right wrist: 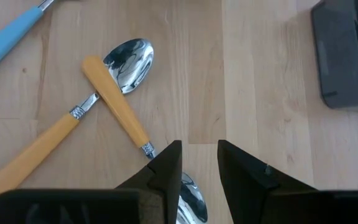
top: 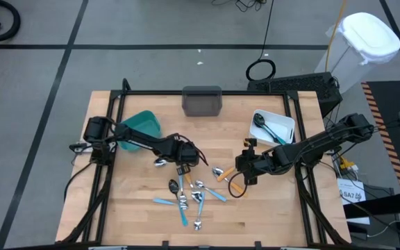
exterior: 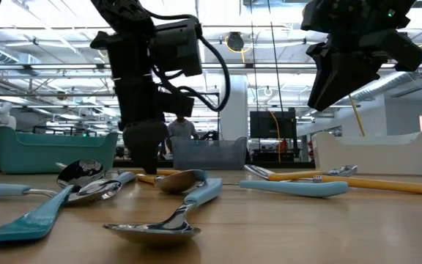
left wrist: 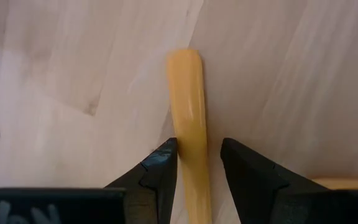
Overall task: Sort silverware by color (type)
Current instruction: Put the yellow spoon into the green bin
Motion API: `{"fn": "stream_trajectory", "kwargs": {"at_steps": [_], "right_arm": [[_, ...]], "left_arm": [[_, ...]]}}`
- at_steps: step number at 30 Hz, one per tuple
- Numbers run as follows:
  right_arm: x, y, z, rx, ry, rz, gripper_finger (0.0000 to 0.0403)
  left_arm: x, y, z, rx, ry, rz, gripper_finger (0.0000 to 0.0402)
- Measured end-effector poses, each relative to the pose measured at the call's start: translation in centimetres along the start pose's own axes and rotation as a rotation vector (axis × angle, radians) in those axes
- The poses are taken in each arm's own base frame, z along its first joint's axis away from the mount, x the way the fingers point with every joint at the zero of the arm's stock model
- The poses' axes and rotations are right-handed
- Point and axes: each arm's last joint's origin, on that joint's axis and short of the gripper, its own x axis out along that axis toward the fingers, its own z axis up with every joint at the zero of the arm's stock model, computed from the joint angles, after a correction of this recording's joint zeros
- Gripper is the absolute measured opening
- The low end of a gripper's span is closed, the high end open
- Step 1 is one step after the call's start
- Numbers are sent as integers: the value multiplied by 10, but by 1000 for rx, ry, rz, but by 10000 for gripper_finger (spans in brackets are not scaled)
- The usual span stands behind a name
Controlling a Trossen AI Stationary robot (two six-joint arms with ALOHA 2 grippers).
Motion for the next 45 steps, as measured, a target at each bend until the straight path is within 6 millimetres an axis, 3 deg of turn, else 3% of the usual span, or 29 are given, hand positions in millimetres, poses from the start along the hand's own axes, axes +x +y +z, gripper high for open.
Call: {"fn": "stream_trajectory", "kwargs": {"at_steps": [13,28,45], "right_arm": [[0,0,0,7,0,0,98],[0,0,0,4,0,0,98],[0,0,0,4,1,0,98]], "left_arm": [[-1,-2,4,49,-30,-29,132],[-2,-3,10,92,-84,-40,35],[-4,-8,9,140,-91,-36,30]]}}
